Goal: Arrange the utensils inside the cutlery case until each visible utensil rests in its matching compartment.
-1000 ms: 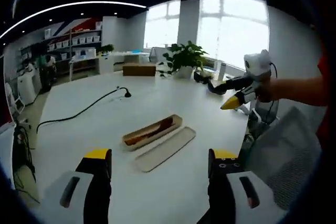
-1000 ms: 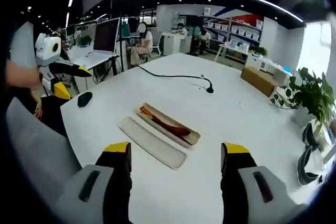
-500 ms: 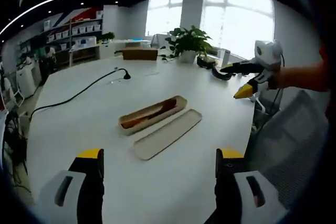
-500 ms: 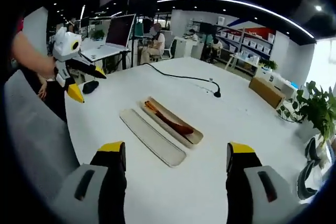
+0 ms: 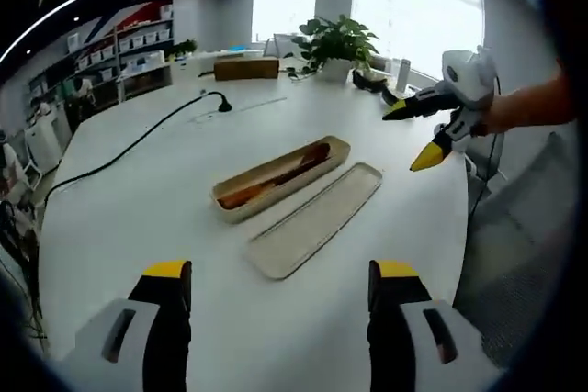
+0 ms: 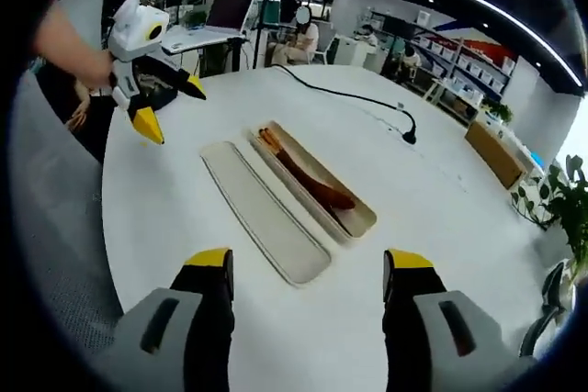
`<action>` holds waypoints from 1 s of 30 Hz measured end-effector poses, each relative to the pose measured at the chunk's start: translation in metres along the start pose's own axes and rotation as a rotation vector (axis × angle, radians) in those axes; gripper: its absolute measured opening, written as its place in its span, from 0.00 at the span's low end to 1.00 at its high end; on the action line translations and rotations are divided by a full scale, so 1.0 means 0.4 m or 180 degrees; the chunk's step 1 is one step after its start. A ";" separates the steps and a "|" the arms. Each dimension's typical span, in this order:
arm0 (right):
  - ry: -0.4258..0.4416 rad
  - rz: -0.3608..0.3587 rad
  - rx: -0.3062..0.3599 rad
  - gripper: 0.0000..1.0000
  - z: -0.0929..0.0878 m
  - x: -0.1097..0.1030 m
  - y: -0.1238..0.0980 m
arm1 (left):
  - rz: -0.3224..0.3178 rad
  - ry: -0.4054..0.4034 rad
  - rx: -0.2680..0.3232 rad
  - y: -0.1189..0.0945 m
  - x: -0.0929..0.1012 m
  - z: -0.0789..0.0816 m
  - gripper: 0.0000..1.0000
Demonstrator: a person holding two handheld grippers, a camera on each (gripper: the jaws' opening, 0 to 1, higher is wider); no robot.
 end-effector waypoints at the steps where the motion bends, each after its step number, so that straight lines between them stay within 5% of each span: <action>1: -0.0001 0.0007 -0.0009 0.70 0.002 0.003 0.007 | -0.0006 0.0012 -0.0027 0.005 0.004 0.002 0.81; 11: 0.0002 0.0119 -0.0049 0.67 -0.008 0.001 0.044 | -0.0034 0.0017 0.0085 0.020 0.001 0.037 0.75; 18: 0.0022 0.0235 -0.0156 0.59 -0.023 -0.007 0.079 | -0.0060 0.0201 -0.0021 0.063 0.004 0.026 0.70; 30: 0.0014 0.0294 -0.0247 0.61 -0.037 -0.010 0.110 | -0.0110 0.0199 -0.0111 0.117 0.020 0.040 0.67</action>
Point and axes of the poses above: the point that each gripper's makers call its tool centre point, and the gripper's own axes: y roughly forward along the fingers, x roughly to its right, z roughly out of its top, the point moved 4 cm from there along -y, roughly backward along the fingers, and after that the axes turned 13 degrees about -x, right-handed, at the moved point
